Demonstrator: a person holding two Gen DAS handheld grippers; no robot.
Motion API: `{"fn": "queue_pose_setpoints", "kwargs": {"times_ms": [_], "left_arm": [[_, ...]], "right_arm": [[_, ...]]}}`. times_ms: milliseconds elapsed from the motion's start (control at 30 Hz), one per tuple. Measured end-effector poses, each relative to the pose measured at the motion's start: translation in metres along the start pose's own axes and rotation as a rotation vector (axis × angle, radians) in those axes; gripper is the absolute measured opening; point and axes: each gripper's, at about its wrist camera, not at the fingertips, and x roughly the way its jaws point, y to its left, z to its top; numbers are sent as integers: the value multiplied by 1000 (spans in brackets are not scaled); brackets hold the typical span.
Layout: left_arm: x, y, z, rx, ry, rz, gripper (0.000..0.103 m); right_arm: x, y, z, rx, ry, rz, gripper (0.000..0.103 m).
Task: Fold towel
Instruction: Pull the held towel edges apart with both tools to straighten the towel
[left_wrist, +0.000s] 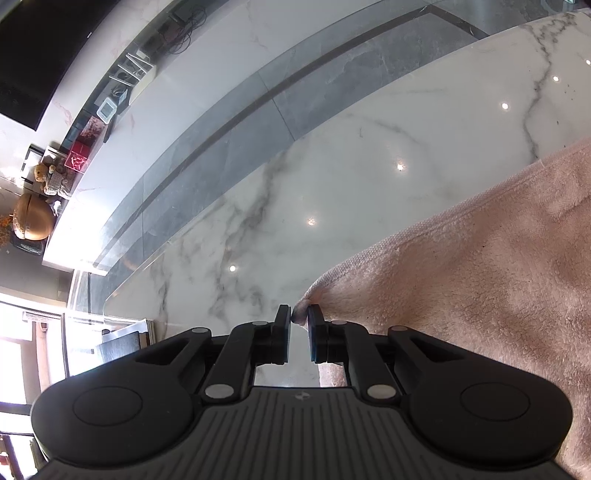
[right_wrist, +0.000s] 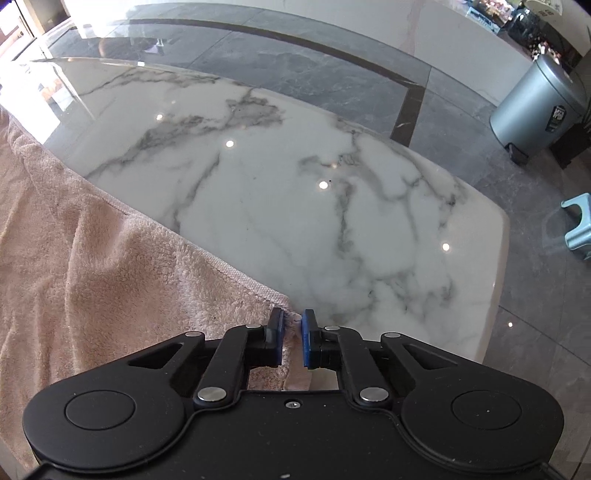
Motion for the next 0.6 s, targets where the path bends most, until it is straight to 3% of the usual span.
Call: {"fn": "queue_pose_setpoints", "kwargs": {"times_ms": [267,600], "left_arm": [[-9,13,-1,-88,-46,38,9],[18,0,3,-93,-17,60,9]], "right_arm": [[-25,-1,13,48,-111,-101,8],[10,6,24,51,-57,-157,8]]}}
